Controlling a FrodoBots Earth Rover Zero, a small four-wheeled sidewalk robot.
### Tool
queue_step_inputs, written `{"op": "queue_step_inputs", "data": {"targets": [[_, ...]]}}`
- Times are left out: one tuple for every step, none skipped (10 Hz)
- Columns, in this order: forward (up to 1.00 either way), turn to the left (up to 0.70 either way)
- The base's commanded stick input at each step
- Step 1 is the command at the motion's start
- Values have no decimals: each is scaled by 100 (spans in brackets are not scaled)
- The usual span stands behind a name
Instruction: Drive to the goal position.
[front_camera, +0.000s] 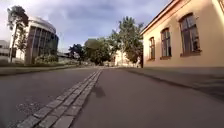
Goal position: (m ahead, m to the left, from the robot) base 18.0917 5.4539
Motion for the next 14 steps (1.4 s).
{"op": "queue_step_inputs", "data": {"targets": [[45,0],[45,0],[45,0],[45,0],[45,0],[45,0],[45,0],[45,0],[45,0],[45,0],[45,0],[45,0],[45,0],[45,0]]}}
